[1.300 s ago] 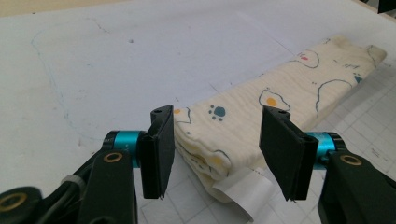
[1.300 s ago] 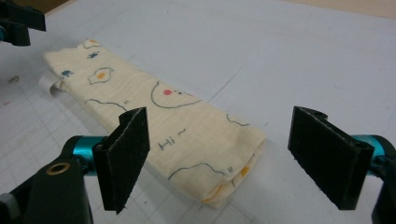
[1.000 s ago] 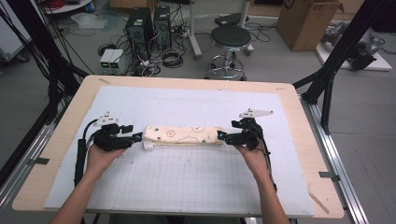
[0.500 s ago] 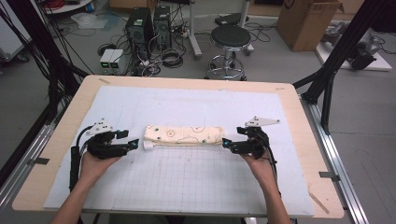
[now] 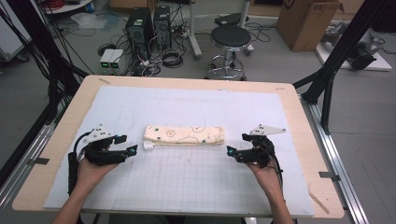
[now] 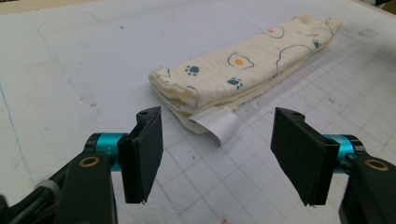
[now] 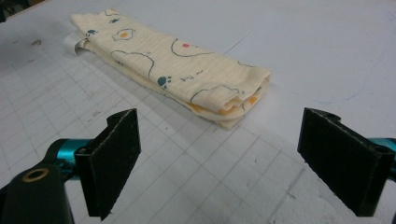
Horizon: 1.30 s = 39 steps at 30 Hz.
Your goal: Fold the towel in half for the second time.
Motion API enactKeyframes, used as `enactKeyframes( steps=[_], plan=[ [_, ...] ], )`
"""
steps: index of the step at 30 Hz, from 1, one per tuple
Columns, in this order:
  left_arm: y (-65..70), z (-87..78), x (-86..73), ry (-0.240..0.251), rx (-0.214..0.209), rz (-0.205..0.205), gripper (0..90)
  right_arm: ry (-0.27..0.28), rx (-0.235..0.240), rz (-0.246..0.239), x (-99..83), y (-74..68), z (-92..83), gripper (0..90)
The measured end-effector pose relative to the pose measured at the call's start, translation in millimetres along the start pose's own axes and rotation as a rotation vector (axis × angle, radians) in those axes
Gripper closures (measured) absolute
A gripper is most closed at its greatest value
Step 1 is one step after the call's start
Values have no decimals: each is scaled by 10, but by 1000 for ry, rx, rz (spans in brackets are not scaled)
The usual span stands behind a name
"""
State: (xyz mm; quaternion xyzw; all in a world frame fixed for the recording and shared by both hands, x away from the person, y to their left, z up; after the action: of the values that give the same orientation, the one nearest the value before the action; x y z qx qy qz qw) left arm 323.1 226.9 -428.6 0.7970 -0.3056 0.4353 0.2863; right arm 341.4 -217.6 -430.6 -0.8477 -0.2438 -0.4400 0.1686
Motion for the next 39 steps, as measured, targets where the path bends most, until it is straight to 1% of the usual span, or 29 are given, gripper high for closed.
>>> enactKeyframes(
  steps=[2,7,12,13,19,20,23,28,29,32,33,36,39],
  plan=[
    [6,-18,-19,5,5,-3,337,10,-5,-4,-11,-7,-31,127],
    [25,-66,-61,14,7,-4,331,11,-8,-5,-66,-14,-79,127],
    [34,-113,-97,12,14,-1,326,14,-11,-11,-115,-23,-112,126],
    [39,-120,-109,13,13,-2,323,13,-10,-4,-127,-29,-122,126],
    [88,-162,-188,11,14,8,313,14,-12,-3,-200,-44,-163,125],
    [95,-175,-199,7,16,10,312,24,-16,-6,-211,-38,-168,125],
    [114,-203,-231,15,18,11,304,26,-16,4,-251,-29,-202,124],
    [142,-250,-283,18,34,12,288,28,-24,8,-311,-29,-259,124],
    [152,-261,-292,19,35,15,285,34,-29,2,-322,-22,-267,124],
    [186,-287,-323,21,43,25,281,33,-33,14,-360,-27,-306,123],
    [195,-293,-334,20,46,26,280,36,-32,4,-370,-24,-313,123],
    [202,-324,-360,17,56,34,279,36,-36,-2,-399,-32,-352,123],
    [211,-353,-381,24,60,30,277,35,-42,1,-426,-39,-382,124]
  ],
)
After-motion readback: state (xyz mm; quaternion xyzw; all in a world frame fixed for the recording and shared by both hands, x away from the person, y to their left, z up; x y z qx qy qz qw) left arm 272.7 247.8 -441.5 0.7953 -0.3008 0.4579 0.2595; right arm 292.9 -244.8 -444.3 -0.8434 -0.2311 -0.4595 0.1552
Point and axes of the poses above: each handheld gripper's, and its own axes: z roughly forward along the jaws, x roughly out of its top, y roughly to its right, the point moved 4 cm from there along z, roughly forward along the jaws, and after that the axes turned 9 degrees about -x, right-handed, at the moved point
